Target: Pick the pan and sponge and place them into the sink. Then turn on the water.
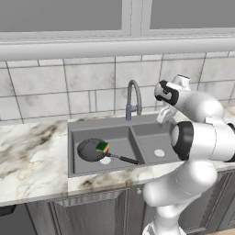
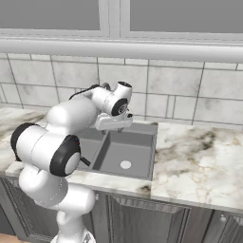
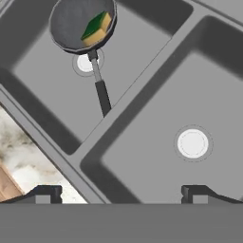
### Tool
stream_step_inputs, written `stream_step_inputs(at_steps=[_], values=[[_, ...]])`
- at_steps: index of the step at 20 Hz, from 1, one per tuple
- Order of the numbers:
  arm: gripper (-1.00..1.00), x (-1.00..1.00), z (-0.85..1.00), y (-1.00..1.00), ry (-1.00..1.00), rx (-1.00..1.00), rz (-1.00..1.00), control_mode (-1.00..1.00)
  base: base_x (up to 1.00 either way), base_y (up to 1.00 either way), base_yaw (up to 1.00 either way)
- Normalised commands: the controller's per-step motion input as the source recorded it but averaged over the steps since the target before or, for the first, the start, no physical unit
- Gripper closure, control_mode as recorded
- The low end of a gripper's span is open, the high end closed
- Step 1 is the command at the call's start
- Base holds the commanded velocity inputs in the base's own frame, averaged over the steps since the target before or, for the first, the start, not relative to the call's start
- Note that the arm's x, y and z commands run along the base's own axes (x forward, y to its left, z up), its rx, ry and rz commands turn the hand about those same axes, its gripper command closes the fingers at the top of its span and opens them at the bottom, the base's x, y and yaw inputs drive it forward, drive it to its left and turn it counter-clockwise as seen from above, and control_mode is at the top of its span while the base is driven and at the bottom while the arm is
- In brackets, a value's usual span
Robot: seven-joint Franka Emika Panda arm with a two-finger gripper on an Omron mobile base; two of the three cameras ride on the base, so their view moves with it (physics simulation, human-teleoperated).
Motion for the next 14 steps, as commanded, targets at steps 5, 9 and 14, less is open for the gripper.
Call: stream_step_inputs(at_steps=[5,9,14], values=[[-1.0,0.32,0.01,-0.03,-0.07,0.01,-0.04,-1.0,0.0,0.0,0.0],[-1.0,0.24,0.0,0.0,-0.07,0.03,-0.07,-1.0,0.0,0.0,0.0],[-1.0,0.18,0.0,0.0,-0.08,0.05,-0.1,-1.0,0.0,0.0,0.0]])
